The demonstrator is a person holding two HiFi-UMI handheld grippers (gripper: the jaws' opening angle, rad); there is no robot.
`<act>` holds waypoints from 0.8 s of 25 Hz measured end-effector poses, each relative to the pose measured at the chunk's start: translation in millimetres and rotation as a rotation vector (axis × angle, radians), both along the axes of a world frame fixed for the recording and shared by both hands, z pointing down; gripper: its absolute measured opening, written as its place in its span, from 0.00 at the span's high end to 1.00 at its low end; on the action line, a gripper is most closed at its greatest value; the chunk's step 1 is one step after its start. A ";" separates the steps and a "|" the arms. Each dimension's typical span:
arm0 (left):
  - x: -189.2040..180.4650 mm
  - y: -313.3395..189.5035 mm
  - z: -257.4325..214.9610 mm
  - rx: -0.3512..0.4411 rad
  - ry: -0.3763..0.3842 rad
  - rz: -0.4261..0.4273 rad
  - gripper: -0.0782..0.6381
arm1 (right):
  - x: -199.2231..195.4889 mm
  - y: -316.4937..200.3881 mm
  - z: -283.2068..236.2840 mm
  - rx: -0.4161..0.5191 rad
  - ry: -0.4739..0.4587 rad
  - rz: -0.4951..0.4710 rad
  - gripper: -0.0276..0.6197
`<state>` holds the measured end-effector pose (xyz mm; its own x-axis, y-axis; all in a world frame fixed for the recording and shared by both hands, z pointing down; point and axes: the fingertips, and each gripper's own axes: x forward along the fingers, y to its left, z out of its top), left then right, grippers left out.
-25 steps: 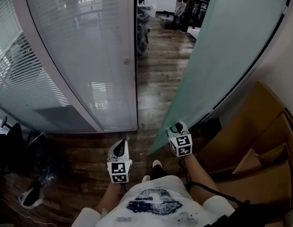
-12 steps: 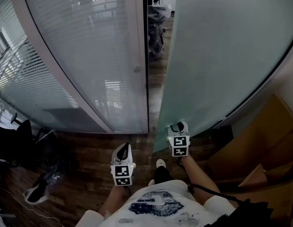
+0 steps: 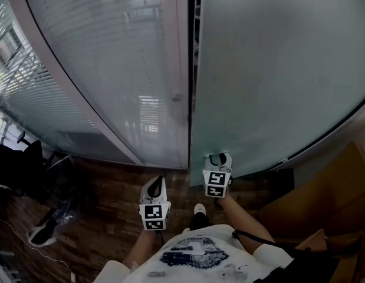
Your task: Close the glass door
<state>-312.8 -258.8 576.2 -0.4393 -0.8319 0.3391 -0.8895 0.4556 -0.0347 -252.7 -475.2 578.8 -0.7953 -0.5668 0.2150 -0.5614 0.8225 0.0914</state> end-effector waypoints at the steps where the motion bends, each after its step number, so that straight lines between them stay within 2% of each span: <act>1: -4.5 -3.2 -1.3 -0.002 0.000 -0.013 0.89 | -4.5 -3.2 -0.3 0.001 0.000 0.001 0.73; 8: -25.7 -22.0 -0.2 -0.020 -0.022 -0.073 0.89 | -26.2 -20.7 4.2 0.003 0.003 0.018 0.73; 13: -39.3 -39.8 -20.7 -0.033 -0.039 -0.113 0.89 | -38.1 -27.8 3.4 0.008 0.022 0.018 0.73; 20: -41.3 -81.0 -27.7 -0.028 -0.057 -0.114 0.89 | -43.9 -37.4 -0.2 0.008 0.027 0.000 0.73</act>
